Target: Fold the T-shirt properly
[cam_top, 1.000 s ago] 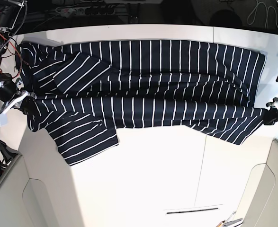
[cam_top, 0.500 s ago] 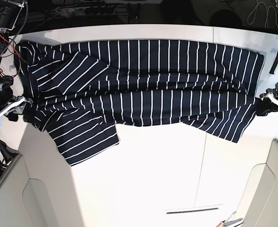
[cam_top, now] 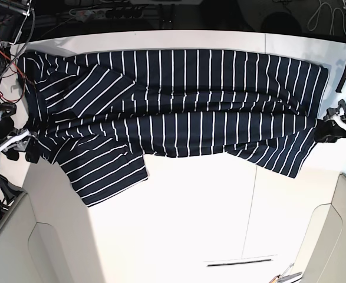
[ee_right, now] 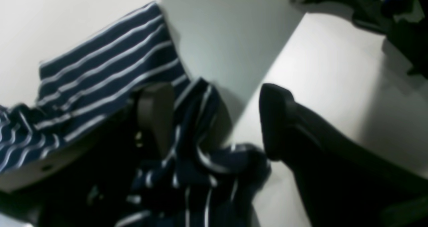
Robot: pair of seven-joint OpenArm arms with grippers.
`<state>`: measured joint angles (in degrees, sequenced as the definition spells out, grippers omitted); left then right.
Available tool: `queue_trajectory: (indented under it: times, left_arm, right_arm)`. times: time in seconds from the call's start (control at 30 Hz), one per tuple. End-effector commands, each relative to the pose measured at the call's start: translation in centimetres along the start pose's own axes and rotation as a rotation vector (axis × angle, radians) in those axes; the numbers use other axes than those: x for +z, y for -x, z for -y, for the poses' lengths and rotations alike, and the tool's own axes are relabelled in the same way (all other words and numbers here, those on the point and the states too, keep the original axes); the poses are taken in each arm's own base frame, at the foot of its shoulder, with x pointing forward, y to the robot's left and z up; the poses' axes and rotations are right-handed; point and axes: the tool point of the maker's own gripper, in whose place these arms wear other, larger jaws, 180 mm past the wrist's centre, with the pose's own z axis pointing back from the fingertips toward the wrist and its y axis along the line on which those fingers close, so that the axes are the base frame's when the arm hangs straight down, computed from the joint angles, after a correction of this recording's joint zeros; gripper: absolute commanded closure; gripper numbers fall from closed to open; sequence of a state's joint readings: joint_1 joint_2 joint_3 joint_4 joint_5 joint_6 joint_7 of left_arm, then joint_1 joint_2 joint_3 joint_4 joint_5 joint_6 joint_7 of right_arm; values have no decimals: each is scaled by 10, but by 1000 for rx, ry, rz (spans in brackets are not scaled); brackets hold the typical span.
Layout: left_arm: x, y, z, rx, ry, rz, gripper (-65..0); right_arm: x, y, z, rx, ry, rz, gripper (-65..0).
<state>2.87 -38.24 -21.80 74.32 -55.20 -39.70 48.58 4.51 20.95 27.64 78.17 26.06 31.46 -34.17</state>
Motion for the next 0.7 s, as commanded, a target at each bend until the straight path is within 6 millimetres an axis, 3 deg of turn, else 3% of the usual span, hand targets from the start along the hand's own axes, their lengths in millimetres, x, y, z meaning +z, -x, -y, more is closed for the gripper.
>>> queue_trajectory:
  times: [0.0,0.17,0.37,0.57,0.67]
  left_arm:
    - [11,-33,-4,-25,-5,99,-289]
    - [20,-61,-11,-34,-33,203,-292]
    - [13,-89,-12,-117,-74,269,-379]
    - [-10,-86,-21,-121,-112,244,-379]
    - [-27,-81,-27,-66,-112,231,-379]
  right_arm:
    - [0,-26,7,2,8,72,-396]
    - [-19,-29,17,-82,7,87,-396]
    - [-42,-47,17,-169,-26,112,-396]
    - [-63,-61,2,-154,-64,107,-396]
    - [-73,-58,-8,-137,-84,87,-396]
